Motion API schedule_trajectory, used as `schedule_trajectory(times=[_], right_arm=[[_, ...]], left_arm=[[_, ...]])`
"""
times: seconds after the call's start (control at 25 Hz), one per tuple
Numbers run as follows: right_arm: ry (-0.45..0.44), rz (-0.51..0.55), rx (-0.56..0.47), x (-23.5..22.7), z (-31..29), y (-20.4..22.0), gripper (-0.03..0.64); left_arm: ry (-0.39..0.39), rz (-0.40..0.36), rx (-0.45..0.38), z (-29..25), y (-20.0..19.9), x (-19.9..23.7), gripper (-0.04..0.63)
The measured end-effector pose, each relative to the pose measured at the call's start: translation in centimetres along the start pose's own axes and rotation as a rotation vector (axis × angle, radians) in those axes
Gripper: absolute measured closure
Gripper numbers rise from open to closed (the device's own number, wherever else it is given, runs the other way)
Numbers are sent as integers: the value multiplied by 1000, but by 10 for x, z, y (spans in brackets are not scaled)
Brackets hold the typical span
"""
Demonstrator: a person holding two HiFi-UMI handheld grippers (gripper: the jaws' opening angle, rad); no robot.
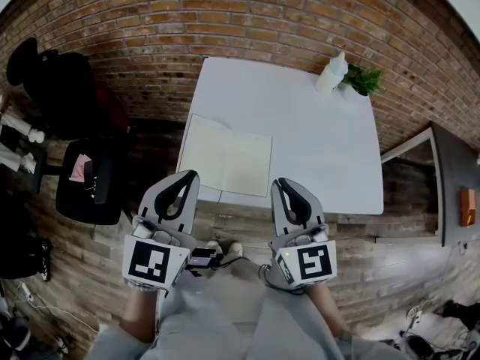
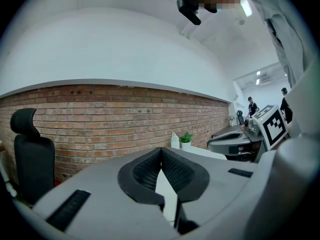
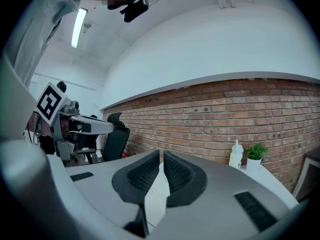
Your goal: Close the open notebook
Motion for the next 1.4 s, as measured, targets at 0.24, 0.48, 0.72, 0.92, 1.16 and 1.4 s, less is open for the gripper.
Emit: schedule_trajectory(times=[0.24, 0.48, 0.72, 0.92, 1.16, 1.4], right_arm=[[-6, -6, 19, 9, -17, 1, 561], [-6, -6, 40, 15, -29, 4, 561], [-7, -8, 66, 17, -40, 7, 561], [-13, -9, 87, 20, -52, 10, 561], [-23, -11, 99, 23, -62, 15, 561], [-35, -13, 133, 27, -68, 23, 561]], left_arm=[[-18, 37, 38, -4, 10, 24, 577], [-19, 88, 75, -11, 24, 42, 575], [1, 159, 132, -20, 42, 56, 572], [26, 187, 182, -28, 61, 71, 500], [38, 227, 242, -40, 83, 81, 466], [33, 287, 301, -53, 111, 92, 462]])
Point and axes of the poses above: the fingertips, and each gripper's own axes: z backward along the fingers, x to its left, y out of its underside, the point moved 6 cm from there along z, backward along the fingers, and after that the axes turned 10 degrees about x, right-handed, at the moved point
